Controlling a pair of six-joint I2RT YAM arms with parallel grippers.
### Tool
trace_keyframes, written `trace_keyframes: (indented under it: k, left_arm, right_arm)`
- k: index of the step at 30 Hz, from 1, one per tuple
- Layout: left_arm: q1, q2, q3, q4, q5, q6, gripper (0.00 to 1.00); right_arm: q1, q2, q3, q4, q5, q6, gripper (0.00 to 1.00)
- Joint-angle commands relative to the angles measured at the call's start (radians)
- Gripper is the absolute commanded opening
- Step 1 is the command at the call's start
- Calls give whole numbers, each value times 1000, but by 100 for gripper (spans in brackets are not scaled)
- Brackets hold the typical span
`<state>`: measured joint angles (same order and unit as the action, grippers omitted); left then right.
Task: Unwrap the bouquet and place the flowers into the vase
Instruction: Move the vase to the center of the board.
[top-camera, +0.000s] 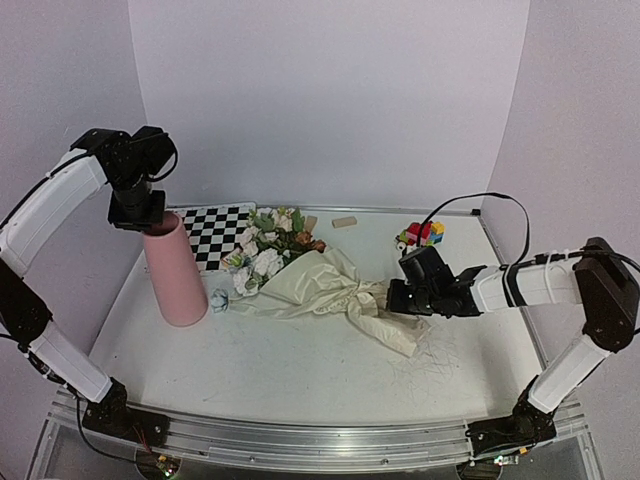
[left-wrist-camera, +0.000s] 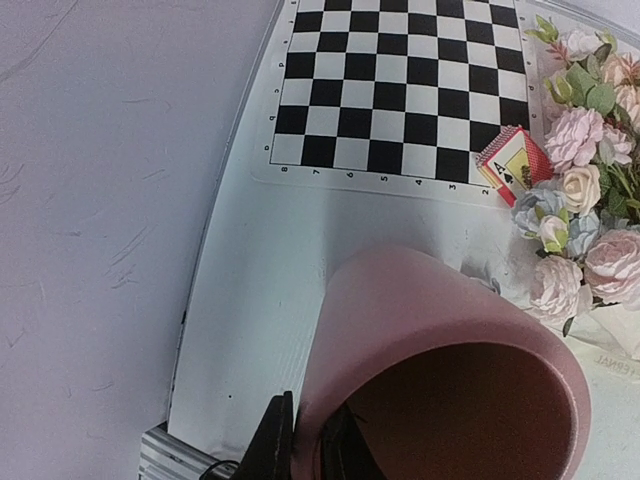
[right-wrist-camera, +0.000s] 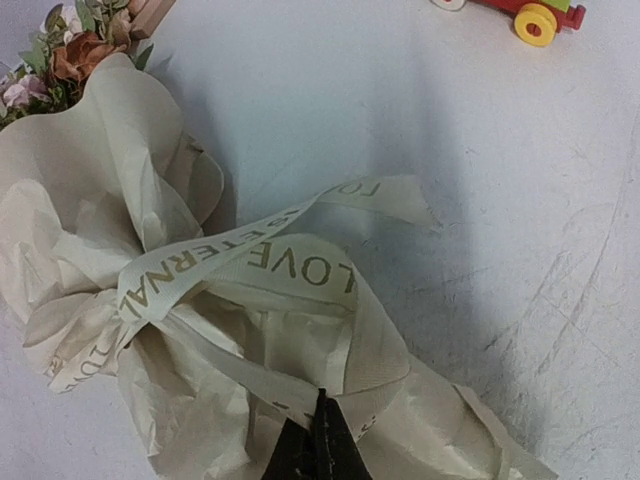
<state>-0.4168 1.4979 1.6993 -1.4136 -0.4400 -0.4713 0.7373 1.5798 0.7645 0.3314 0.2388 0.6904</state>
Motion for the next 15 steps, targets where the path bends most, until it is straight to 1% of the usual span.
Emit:
trace_keyframes:
  k: [1, 5, 10, 13, 15]
  left_arm:
    - [-4, -42, 9, 69, -4, 11, 8]
    - [-3, -40, 9, 80, 2, 13, 12]
    - [5, -39, 21, 81, 9, 20, 27]
    - [10, -44, 29, 81, 9, 20, 30]
    - [14, -51, 30, 81, 8, 18, 34]
  right_arm:
    - [36, -30, -38, 40, -69, 47, 2]
    - [90, -20, -39, 74, -113, 50, 6]
    - [111, -8, -25, 86, -126, 31, 16]
    - [111, -10, -16, 85, -112, 14, 19]
    - [111, -12, -7, 81, -103, 2, 25]
